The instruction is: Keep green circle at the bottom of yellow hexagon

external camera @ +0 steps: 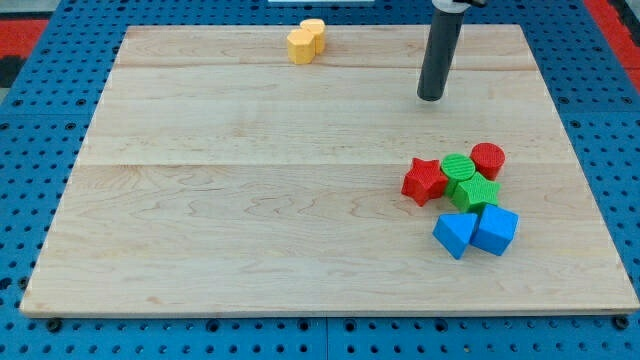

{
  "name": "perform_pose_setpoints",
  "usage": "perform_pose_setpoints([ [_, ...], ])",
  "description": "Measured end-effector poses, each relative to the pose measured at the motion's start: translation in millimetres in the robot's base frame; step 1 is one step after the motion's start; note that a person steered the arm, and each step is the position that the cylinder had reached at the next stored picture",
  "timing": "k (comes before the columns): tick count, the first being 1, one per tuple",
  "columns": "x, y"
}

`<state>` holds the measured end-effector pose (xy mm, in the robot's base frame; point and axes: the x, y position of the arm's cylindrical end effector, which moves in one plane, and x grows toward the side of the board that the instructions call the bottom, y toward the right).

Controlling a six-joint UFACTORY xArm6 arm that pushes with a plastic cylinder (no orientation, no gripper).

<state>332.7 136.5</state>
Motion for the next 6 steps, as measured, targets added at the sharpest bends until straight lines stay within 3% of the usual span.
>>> perform_pose_setpoints([
  [1,5,16],
  [2,47,59],
  [4,137,53],
  [6,172,115],
])
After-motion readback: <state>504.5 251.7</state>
